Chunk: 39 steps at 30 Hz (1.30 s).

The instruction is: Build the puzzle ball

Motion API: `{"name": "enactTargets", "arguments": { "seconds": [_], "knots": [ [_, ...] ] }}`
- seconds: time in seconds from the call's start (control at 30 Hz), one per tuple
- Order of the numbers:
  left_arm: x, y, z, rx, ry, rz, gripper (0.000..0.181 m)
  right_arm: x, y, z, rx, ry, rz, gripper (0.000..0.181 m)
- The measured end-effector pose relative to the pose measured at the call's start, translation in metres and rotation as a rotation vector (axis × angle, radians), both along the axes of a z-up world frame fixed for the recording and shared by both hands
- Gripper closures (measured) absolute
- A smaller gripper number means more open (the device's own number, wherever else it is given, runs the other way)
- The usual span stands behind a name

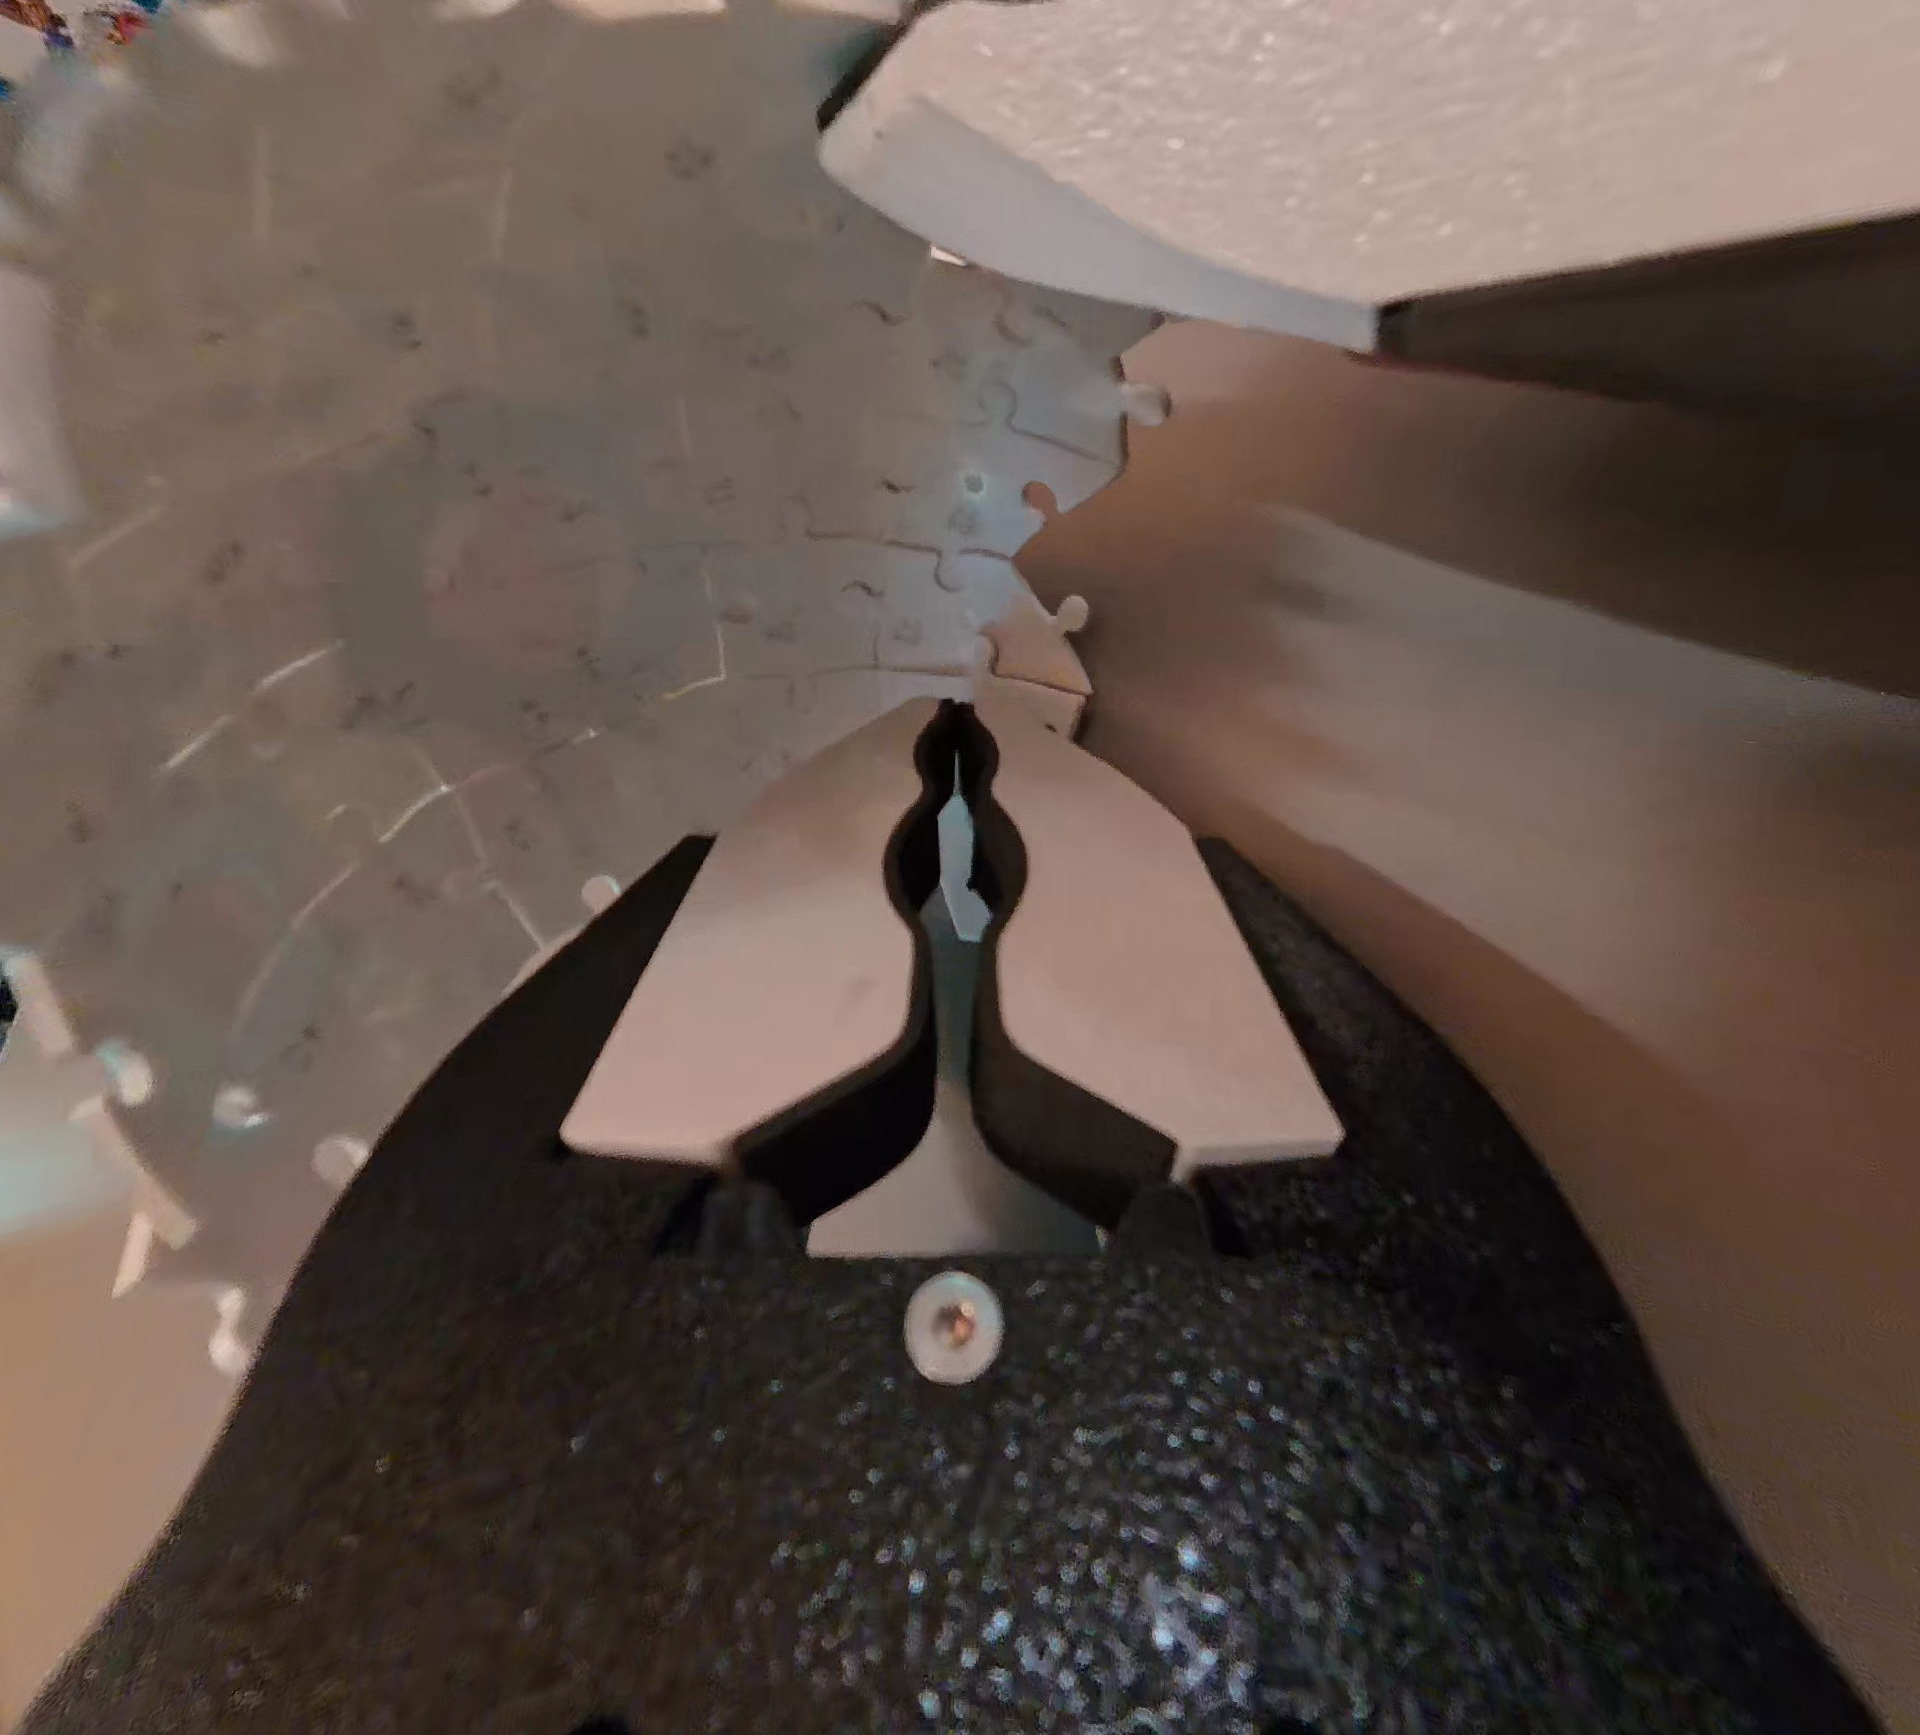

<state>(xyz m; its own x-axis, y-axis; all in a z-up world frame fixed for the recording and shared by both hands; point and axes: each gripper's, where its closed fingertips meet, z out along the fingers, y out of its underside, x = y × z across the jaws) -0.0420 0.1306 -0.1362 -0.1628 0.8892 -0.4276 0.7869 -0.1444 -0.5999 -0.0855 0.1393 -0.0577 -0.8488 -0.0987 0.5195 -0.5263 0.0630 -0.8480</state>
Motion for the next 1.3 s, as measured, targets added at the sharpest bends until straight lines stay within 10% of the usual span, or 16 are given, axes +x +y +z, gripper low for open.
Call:
{"name": "enactTargets", "arguments": {
  "seconds": [0.7, 1.07, 1.3],
  "knots": [
    [-0.004, 0.001, -0.002, -0.048, -0.13, -0.145, 0.181, -0.001, -0.001, -0.002, 0.013, 0.003, -0.004, 0.176],
    [0.014, -0.005, 0.026, 0.054, 0.17, 0.022, 0.181, -0.004, 0.0, -0.002, 0.011, 0.013, -0.025, 0.176],
    [0.018, 0.001, 0.006, 0.105, 0.073, 0.02, 0.181, -0.001, 0.0, 0.0, -0.006, 0.02, -0.011, 0.176]
  ]
}}
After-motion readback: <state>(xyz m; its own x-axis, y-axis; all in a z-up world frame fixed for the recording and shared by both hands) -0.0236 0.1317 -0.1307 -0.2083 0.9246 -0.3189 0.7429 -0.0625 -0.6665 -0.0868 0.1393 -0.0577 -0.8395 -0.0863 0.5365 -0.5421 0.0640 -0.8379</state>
